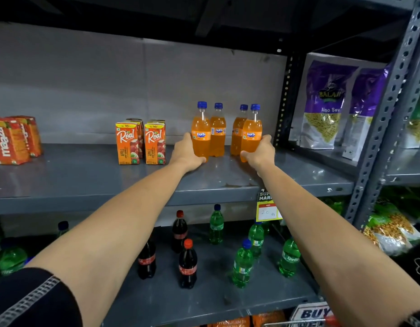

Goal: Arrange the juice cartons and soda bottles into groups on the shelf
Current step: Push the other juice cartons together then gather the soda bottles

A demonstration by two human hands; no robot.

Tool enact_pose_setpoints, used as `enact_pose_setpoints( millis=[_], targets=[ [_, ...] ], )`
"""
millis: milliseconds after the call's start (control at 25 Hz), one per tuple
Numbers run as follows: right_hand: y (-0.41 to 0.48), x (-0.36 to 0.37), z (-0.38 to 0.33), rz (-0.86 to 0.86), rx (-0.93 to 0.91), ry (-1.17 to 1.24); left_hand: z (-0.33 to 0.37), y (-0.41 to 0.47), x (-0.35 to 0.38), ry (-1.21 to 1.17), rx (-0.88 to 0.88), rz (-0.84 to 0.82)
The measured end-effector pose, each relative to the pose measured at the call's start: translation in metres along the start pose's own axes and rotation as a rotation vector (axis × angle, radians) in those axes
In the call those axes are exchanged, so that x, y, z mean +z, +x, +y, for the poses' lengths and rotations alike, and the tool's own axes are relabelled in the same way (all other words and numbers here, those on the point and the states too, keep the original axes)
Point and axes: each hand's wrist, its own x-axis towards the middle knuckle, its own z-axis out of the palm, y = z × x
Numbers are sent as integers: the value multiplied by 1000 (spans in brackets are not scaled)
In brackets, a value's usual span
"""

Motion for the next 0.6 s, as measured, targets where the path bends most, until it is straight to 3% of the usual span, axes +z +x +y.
enact_pose_setpoints(
  millis=[600],
  targets=[
    [4,0,5,-43,-7,12,44,2,39,34,-39,63]
  ],
)
